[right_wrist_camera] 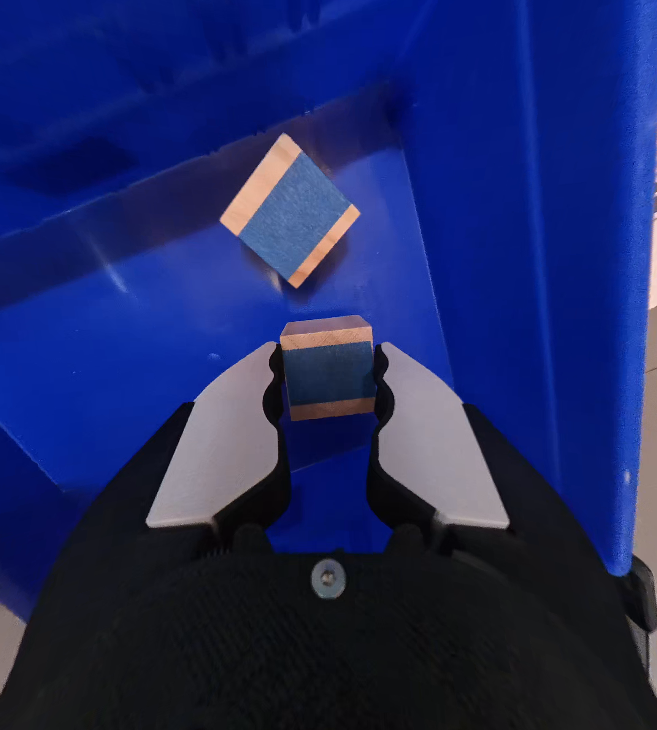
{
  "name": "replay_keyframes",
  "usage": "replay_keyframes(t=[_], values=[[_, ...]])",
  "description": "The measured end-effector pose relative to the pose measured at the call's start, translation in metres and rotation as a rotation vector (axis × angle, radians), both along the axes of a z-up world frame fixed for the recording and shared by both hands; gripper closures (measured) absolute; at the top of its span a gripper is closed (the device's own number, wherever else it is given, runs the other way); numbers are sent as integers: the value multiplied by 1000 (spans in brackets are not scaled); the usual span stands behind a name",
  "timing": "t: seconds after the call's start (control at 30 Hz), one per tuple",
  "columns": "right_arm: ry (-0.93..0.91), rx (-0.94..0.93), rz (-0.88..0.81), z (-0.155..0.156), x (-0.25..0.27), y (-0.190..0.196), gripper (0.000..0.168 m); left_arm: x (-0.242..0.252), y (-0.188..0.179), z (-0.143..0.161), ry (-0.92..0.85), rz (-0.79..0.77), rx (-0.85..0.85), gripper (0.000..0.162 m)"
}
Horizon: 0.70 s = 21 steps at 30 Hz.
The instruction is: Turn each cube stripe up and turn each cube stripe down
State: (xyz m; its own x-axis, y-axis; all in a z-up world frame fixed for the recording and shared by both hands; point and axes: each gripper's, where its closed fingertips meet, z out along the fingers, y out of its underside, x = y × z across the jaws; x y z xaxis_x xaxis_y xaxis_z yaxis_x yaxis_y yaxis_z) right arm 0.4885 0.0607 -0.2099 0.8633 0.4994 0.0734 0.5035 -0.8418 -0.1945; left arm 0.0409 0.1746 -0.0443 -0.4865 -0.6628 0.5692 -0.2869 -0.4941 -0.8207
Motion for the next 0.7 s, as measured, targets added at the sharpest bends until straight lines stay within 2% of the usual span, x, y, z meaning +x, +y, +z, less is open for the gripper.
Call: replay_keyframes(t=[0.2, 0.5, 0.6, 0.7], values=[[20, -34, 14, -10, 1, -3, 123, 4, -4, -7, 22, -17, 9, 111], [57, -67, -88, -11, -3, -6, 122, 3, -7, -5, 22, -18, 29, 110], [30, -87, -112, -7, -3, -9, 109, 0, -5, -1, 17, -4, 29, 109], [-2, -35, -151, 10, -2, -7, 100, -5, -2, 6, 2, 22, 55, 108]])
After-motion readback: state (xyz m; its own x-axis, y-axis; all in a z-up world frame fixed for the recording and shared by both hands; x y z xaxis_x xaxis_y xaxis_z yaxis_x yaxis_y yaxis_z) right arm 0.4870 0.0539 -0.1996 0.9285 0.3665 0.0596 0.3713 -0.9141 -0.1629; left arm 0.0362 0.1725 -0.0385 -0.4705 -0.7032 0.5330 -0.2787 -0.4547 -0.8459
